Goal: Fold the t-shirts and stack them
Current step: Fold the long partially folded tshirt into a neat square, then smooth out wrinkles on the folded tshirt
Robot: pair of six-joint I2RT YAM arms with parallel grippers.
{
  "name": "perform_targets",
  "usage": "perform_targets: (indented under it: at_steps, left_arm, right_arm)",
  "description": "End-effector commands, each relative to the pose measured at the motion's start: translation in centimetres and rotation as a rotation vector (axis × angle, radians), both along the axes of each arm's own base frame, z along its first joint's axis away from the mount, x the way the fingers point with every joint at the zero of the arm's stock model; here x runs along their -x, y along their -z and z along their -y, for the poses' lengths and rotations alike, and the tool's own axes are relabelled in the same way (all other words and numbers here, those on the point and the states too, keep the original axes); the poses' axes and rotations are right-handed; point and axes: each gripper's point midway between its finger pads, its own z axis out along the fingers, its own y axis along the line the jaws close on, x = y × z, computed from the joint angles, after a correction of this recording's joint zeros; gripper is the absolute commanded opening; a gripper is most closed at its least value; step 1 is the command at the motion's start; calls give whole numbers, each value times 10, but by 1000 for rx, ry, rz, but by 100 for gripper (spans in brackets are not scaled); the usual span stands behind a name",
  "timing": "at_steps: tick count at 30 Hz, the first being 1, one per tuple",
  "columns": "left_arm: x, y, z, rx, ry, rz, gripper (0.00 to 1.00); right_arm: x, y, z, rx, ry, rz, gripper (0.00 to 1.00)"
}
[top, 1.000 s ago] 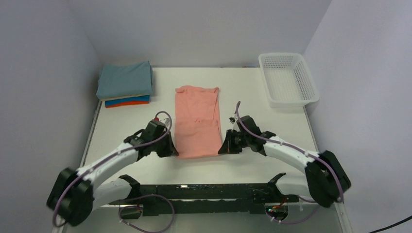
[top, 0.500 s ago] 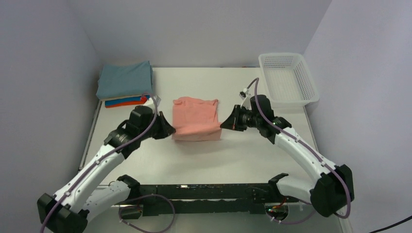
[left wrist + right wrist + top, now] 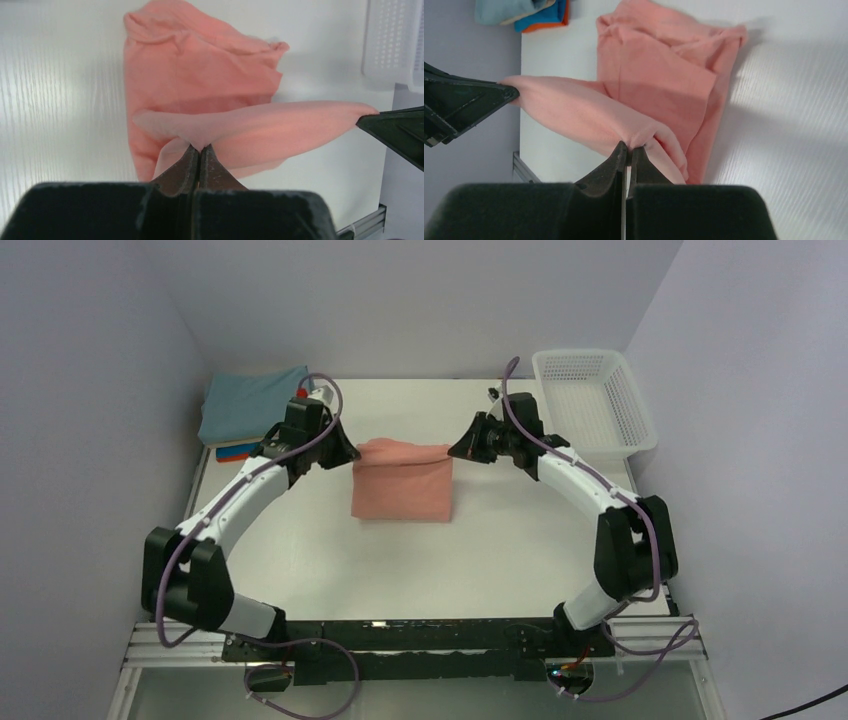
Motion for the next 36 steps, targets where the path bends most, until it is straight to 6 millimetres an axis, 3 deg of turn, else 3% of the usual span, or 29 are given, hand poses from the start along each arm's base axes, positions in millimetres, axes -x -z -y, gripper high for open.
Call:
perform_targets:
  at_steps: [1, 7, 10, 11, 12, 13, 14, 15, 16, 17, 18, 22, 27, 31, 36]
  left_arm:
    - [-46, 0, -13, -43, -21, 32, 0]
    - [-87, 32, -9, -37, -16, -55, 0]
    - [-95, 47, -13, -50, -28, -121, 0]
    - [-97, 51, -12, -49, -28, -132, 8]
    - [-100, 54, -12, -47, -23, -133, 29]
    - [-102, 55, -11, -42, -16, -136, 57]
    - [-104, 53, -9, -37, -5, -136, 76]
    - [-105, 50, -8, -35, 4, -132, 92]
    - [-106, 45, -8, -34, 5, -127, 98]
    - [-107, 37, -7, -31, 7, -110, 99]
    - [-105, 32, -6, -23, 10, -99, 99]
    - [-85, 13, 10, 42, 67, -48, 99]
    - [-36, 16, 57, 150, 237, -41, 99]
    - [-18, 50, 62, 132, 250, -100, 99]
    - [10, 113, 58, 120, 245, -254, 99]
  right_arm:
    - [-55, -6, 12, 14, 76, 77, 0]
    - [-92, 32, 11, 29, 84, 9, 0]
    - [-109, 50, 12, 30, 98, -23, 3]
    - [-115, 54, 13, 28, 97, -34, 6]
    - [-120, 57, 14, 28, 94, -37, 13]
    - [-125, 57, 13, 33, 93, -33, 29]
    - [-129, 56, 13, 44, 88, -28, 48]
    - [-132, 53, 13, 52, 80, -19, 67]
    - [-134, 48, 13, 60, 77, -8, 81]
    - [-134, 43, 13, 64, 75, 0, 97]
    - [-130, 39, 12, 64, 65, 4, 100]
    - [-103, 28, -1, 42, -3, 16, 100]
    - [-72, 23, -34, -68, -139, 22, 100]
    - [-82, 32, -51, -135, -172, 8, 100]
    - [-123, 64, -59, -131, -123, -17, 100]
